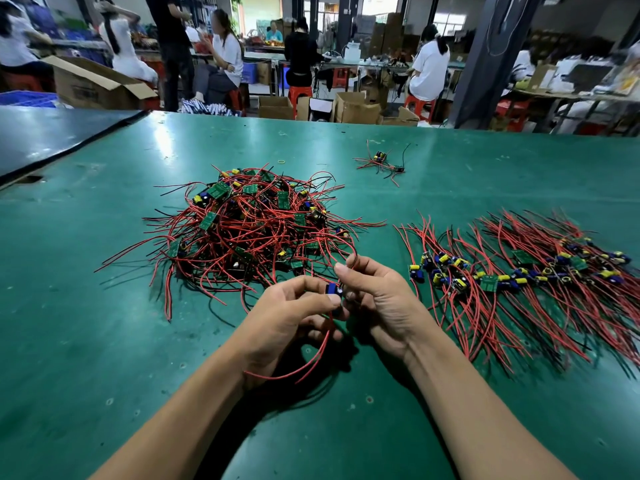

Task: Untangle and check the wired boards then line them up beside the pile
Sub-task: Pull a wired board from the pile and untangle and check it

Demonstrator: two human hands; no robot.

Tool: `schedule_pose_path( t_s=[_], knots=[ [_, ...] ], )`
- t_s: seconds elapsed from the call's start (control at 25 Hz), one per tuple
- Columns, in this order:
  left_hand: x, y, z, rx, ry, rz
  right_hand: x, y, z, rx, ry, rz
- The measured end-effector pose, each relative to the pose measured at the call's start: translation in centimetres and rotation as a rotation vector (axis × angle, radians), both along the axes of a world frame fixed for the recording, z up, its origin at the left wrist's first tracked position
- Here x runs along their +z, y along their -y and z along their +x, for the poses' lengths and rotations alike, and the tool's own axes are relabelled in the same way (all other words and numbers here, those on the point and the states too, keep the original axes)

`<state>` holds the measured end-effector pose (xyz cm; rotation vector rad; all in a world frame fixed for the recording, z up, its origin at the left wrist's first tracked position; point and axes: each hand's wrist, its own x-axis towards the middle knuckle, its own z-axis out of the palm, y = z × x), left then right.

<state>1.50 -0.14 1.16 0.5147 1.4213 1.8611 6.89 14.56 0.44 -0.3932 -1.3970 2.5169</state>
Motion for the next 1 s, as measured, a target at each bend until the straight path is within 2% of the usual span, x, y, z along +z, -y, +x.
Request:
schedule_pose_path(
  t_s=[0.32,0.56,0.8,0.92,1.0],
  knots=[
    [0.0,0.0,0.7,0.025,-0.162,-0.032,-0.4,-0.6,0.6,0.171,0.03,0.038],
    [0.1,0.1,0.8,0.018,-0.076,-0.03,0.3,-0.1,1.1,0.258,0.054,0.039],
    [0.1,-0.1,1.0,0.033,-0.044,-0.011,0.1,0.8,1.2,0.331,0.012,0.217],
    [0.3,-0.1,0.7,0.039,0.007,0.001,0.0,0.9,0.9,0.26,-0.017,0.317],
    [0.3,0.0,0.6,0.034,0.011,0.0,0.2,0.4,0.8,0.146,-0.013,0.492]
  ],
)
